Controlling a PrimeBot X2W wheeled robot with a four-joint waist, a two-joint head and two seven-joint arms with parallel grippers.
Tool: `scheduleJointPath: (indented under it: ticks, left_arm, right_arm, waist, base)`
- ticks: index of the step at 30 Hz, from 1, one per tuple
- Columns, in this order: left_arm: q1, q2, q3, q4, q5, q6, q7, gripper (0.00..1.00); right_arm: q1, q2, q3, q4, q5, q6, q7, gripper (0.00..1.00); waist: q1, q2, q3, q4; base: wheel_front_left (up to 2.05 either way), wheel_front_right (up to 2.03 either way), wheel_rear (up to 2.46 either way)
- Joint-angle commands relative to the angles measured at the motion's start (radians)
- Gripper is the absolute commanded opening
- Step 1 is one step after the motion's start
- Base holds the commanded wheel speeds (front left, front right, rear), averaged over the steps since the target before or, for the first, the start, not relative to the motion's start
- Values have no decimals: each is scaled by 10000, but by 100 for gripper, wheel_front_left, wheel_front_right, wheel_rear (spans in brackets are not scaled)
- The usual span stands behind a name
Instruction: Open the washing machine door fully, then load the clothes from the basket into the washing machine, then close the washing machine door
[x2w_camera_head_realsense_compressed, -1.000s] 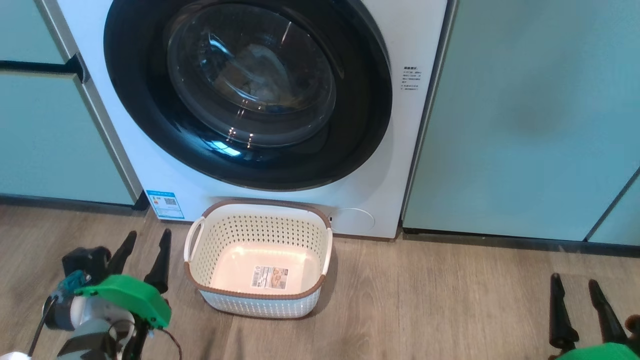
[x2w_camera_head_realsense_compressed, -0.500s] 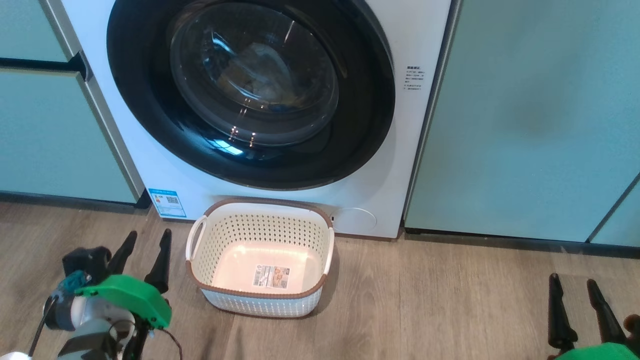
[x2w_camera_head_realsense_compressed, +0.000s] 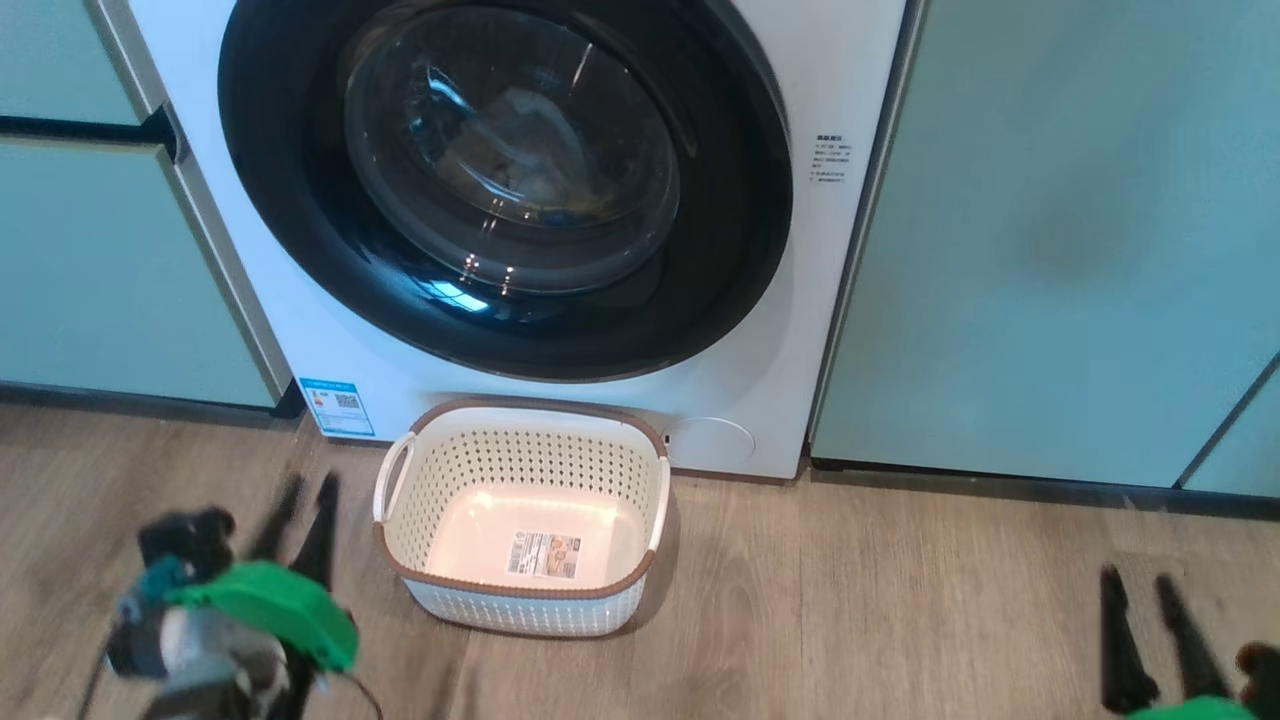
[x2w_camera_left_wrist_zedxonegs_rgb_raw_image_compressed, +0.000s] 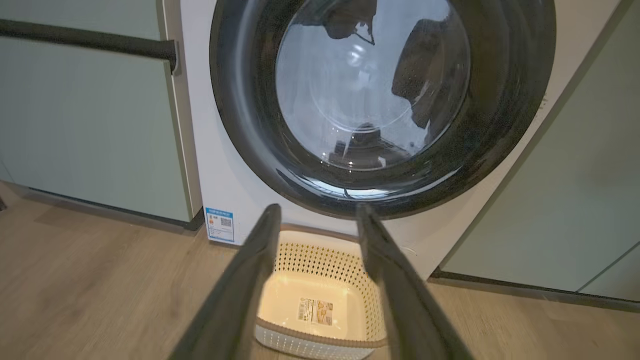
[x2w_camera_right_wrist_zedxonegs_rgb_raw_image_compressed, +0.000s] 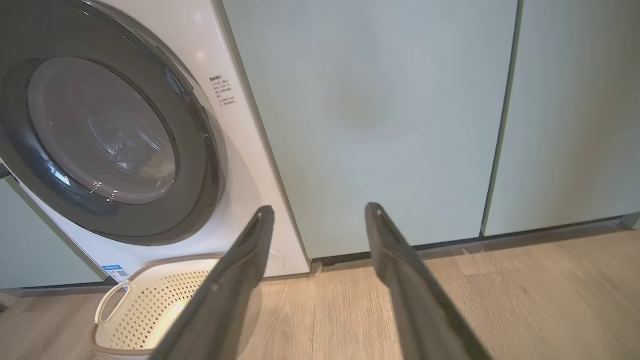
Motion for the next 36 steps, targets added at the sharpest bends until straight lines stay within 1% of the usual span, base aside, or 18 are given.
scheduleJointPath:
  ticks: [1,6,36]
  left_arm:
    - [95,-80,-22,115,-6,0,5,0]
    - [927,-528,-132,727,-73,4,31,0]
    - [849,-847,269,-74,-2860,0,913,0]
  right_arm:
    - [38,23,0,166,6,0,3,0]
    - [502,125,1,913,93,0,41,0]
    - [-70,79,-139,627,3319,-8,921,0]
  waist:
    - [0,0,0,0]
    - [0,0,5,3]
    - [0,0,195,68]
  base:
    - [0,0,0]
    - [0,0,0]
    - [0,0,0]
